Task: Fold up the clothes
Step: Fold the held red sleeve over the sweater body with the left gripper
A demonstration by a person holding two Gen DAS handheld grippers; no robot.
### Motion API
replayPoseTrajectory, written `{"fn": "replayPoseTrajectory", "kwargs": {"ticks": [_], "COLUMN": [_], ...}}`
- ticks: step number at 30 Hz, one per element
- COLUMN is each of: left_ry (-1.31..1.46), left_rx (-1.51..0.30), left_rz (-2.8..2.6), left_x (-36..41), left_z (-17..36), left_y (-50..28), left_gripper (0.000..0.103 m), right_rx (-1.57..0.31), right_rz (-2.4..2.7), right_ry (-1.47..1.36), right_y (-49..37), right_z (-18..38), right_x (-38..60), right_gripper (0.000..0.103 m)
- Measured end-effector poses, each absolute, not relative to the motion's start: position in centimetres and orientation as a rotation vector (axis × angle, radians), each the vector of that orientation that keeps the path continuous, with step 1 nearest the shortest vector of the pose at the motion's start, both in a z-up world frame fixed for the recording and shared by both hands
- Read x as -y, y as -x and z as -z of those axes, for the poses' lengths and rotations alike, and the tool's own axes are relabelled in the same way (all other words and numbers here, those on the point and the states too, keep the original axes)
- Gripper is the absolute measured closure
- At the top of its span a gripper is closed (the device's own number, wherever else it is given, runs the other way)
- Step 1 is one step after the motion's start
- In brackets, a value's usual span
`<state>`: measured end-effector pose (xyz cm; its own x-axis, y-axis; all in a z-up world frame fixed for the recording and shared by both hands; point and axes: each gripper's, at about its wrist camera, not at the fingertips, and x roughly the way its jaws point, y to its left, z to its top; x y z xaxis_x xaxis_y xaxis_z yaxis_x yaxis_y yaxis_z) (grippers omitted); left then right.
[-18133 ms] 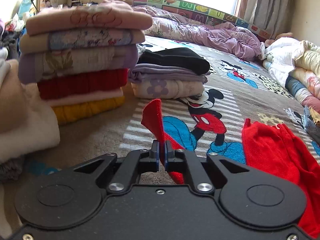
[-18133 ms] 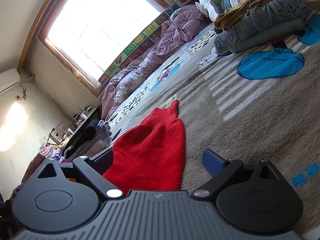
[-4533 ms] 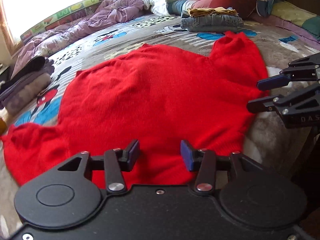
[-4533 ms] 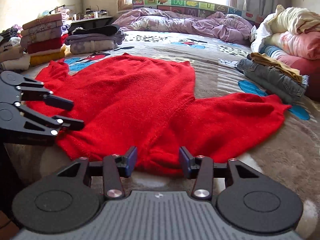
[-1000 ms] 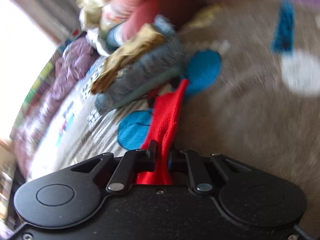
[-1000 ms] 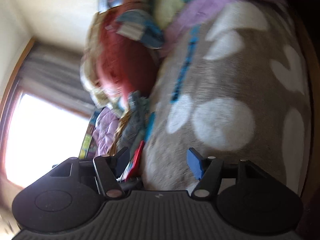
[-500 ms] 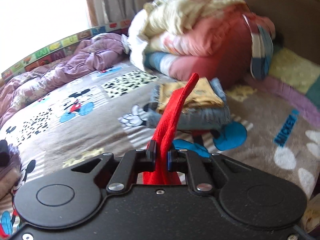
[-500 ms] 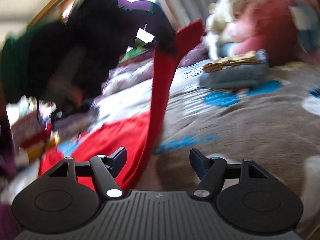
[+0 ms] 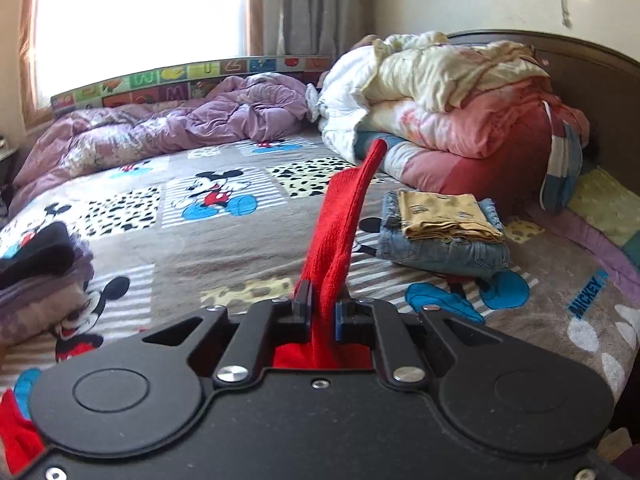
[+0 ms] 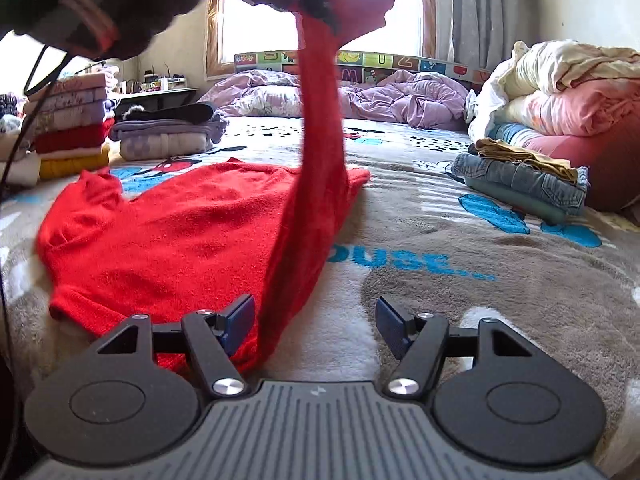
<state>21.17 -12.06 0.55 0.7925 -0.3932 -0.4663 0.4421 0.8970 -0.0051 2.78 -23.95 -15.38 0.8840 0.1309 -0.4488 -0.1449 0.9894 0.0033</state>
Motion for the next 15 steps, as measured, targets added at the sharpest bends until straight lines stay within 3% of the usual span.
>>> {"fn": "replayPoseTrajectory", "kwargs": {"ticks": [15], "left_ry": [0.019], "left_rx": [-0.509], "left_rz": [0.377], "left_x": [1.3], "left_z": [4.4], "left_y": [-21.2], "left_gripper": [0.095], "right_rx": [-0.487], "right_rz": [-0.164], "right_ry": [0.105], "right_y": [-3.1], "right_z": [15.9], "right_x": [22.4], "right_gripper": [0.037]}}
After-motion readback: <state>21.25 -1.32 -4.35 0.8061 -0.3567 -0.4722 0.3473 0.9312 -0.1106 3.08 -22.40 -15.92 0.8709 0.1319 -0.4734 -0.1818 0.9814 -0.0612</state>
